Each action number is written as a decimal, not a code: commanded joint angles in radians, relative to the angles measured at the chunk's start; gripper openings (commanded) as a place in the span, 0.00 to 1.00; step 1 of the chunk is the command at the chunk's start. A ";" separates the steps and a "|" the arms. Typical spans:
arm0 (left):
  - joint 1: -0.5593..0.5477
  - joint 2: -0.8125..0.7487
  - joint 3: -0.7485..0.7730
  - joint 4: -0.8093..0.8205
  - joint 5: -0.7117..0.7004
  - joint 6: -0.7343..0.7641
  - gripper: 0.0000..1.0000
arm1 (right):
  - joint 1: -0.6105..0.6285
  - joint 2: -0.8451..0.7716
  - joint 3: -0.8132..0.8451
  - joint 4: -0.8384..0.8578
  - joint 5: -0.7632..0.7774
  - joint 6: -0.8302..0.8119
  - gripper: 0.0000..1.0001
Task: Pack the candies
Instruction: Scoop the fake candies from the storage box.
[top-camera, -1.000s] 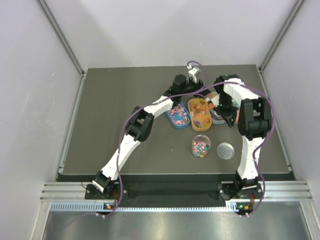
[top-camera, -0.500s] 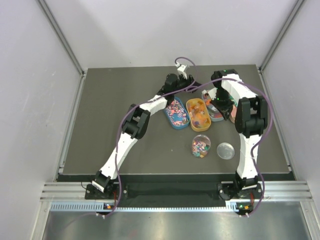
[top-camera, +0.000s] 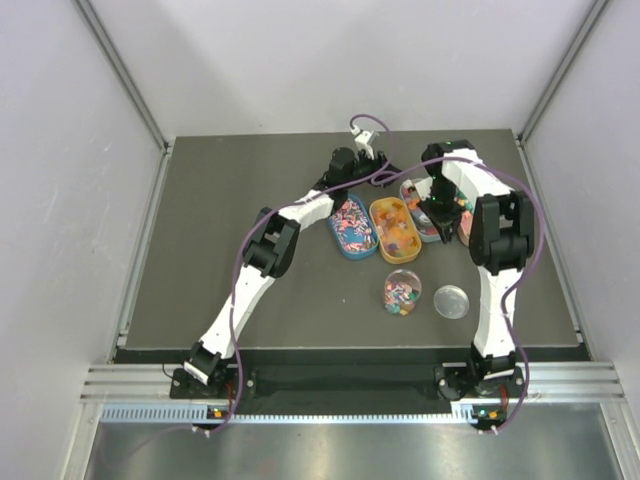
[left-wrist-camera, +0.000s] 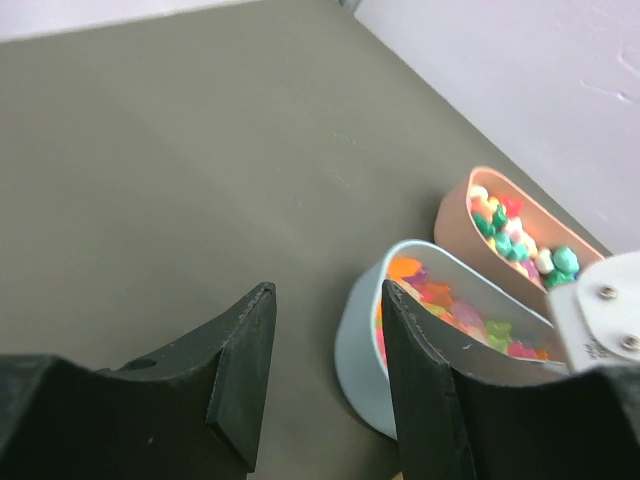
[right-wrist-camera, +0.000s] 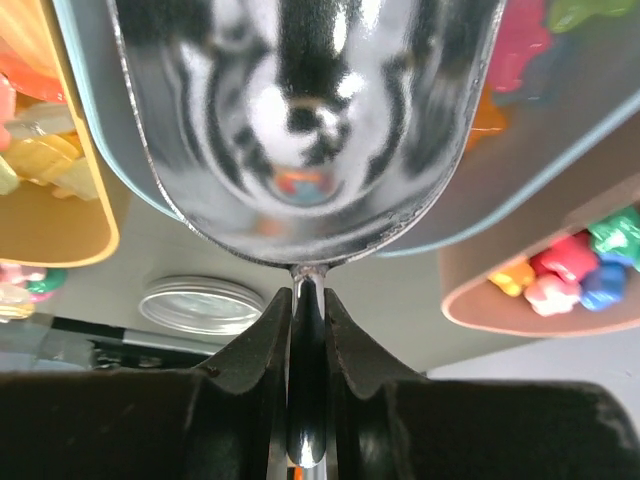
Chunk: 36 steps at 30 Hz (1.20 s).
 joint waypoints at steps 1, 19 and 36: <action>0.001 -0.112 -0.041 0.020 0.067 -0.007 0.51 | 0.020 0.035 0.050 -0.017 -0.128 0.023 0.00; 0.045 -0.301 -0.139 -0.093 0.160 0.043 0.48 | -0.054 -0.048 -0.183 0.230 -0.139 0.057 0.00; 0.054 -0.491 -0.208 -0.277 0.232 0.132 0.46 | -0.057 -0.422 -0.225 0.179 -0.002 -0.103 0.00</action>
